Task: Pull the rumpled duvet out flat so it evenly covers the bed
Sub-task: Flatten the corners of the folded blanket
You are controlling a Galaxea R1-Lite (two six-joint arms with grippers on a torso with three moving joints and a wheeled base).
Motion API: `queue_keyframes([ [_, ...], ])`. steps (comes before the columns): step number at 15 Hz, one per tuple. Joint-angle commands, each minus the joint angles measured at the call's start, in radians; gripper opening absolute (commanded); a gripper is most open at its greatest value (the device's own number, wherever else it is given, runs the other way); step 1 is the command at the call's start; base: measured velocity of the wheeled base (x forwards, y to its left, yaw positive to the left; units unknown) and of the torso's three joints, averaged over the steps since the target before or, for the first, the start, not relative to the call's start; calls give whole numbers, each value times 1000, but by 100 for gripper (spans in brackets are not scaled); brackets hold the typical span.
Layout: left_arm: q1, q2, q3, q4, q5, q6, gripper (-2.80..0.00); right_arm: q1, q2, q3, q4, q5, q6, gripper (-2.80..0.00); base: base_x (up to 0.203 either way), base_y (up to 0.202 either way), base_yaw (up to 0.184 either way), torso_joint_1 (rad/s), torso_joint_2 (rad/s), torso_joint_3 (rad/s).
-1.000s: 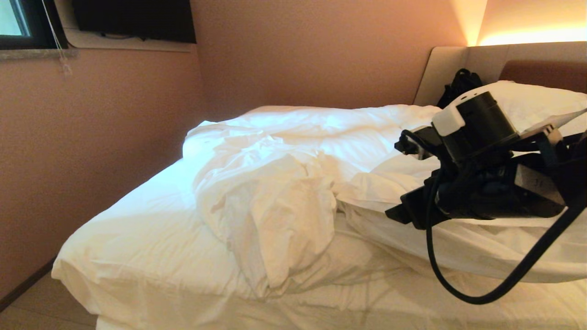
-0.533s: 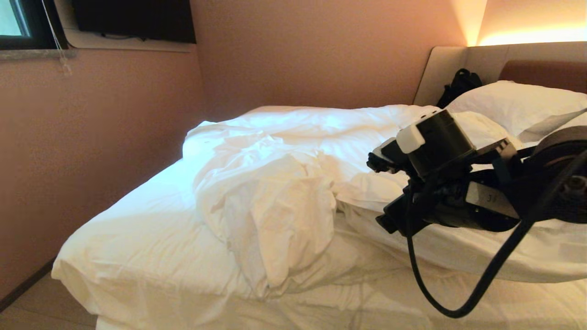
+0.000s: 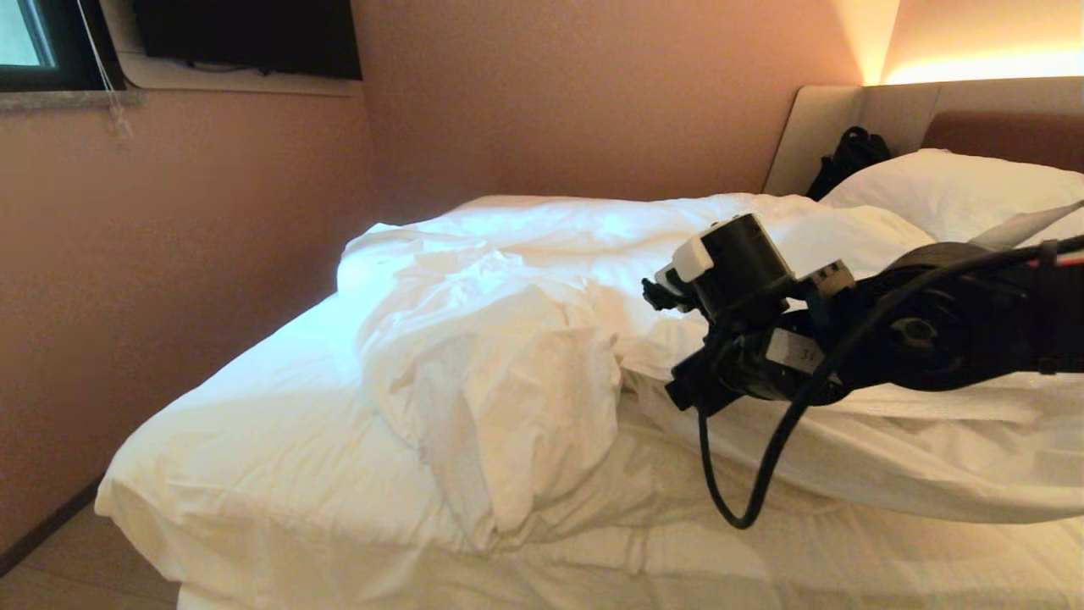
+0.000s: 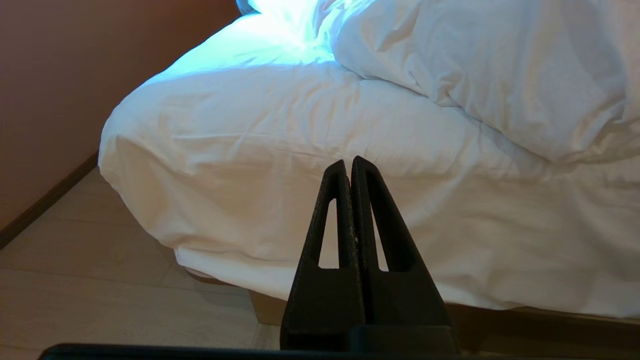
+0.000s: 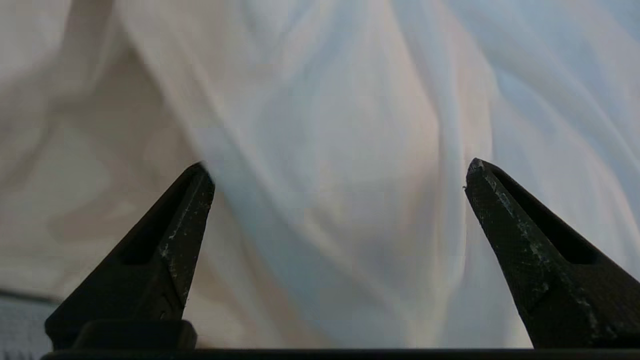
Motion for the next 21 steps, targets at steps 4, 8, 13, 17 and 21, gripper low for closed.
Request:
queue_keyframes([
  [4,0,0,0,0,0,0,-280,-66,163,-85,1,1,49,0,0,0,0,0,0,0],
  [8,0,0,0,0,0,0,-280,-136,230,-152,5,29,100,0,0,0,0,0,0,0],
  [13,0,0,0,0,0,0,-280,-154,192,-157,7,54,138,-280,0,0,0,0,0,0],
  [17,0,0,0,0,0,0,-280,-158,109,-155,11,54,169,-280,0,0,0,0,0,0],
  [21,0,0,0,0,0,0,-280,-164,-10,-157,12,54,173,-280,0,0,0,0,0,0],
])
